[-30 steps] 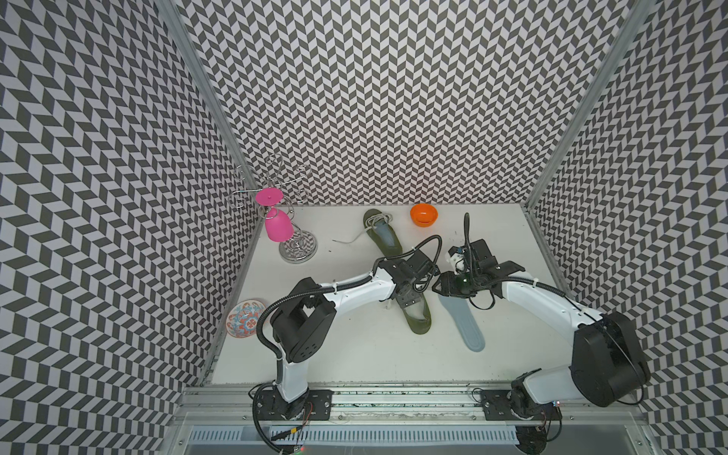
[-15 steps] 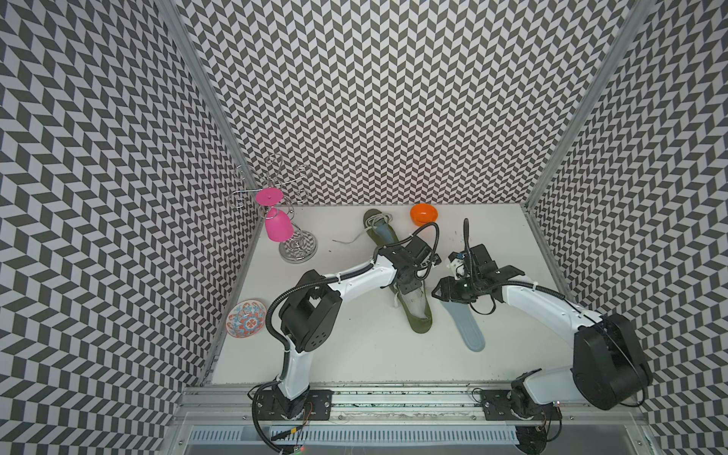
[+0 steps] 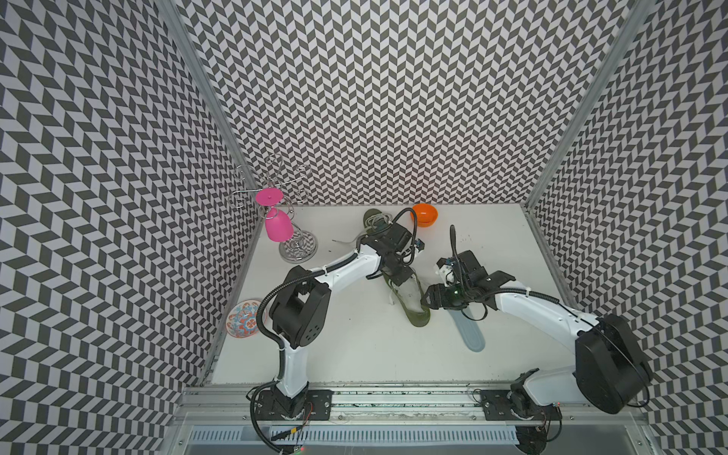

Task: Insert the insole into the shoe
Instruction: Adjust the shoe at the center of the board.

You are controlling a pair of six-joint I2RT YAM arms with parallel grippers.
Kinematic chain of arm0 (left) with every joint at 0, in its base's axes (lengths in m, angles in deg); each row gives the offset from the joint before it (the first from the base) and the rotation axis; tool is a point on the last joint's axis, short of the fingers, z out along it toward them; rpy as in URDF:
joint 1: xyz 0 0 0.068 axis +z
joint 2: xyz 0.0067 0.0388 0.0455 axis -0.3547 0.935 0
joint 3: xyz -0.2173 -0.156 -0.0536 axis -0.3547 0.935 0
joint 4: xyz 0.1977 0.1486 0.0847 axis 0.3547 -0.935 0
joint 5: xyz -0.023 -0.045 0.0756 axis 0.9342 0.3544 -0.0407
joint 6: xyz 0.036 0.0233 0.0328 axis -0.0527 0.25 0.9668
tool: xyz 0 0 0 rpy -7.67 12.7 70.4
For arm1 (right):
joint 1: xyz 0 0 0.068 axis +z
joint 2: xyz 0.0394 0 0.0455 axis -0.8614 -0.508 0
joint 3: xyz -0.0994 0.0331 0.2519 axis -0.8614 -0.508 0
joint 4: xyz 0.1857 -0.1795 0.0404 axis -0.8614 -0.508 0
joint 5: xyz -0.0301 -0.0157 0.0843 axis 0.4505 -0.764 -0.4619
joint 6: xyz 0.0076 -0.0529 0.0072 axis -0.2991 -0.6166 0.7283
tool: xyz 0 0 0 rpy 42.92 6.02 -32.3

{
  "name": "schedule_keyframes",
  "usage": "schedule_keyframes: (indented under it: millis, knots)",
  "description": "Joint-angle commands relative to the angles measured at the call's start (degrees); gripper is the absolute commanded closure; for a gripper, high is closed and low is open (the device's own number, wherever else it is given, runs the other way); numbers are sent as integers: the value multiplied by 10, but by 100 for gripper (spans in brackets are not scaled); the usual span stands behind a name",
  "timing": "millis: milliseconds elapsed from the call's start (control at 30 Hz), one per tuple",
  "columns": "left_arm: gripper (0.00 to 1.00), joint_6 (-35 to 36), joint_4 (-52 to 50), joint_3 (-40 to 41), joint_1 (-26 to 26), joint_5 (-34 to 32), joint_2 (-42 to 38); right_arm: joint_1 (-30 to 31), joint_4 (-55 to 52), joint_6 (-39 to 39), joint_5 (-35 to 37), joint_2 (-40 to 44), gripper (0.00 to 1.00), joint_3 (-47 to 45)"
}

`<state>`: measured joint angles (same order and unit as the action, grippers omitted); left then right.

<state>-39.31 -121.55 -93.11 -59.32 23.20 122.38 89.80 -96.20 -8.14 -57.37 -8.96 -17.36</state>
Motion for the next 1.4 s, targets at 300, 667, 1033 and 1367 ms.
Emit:
schedule_keyframes:
  millis: [300,667,1033,1367]
  knots:
    - [100,-170,74,90,33,56,-104,70,31,38,114,-100,33,111]
    - [100,-316,177,190,47,64,-172,80,-7,30,249,-163,33,115]
    - [100,-234,100,193,0,-55,-155,0,24,11,207,-87,36,45]
    - [100,-295,149,253,14,-43,-192,-41,42,-17,140,-106,41,27]
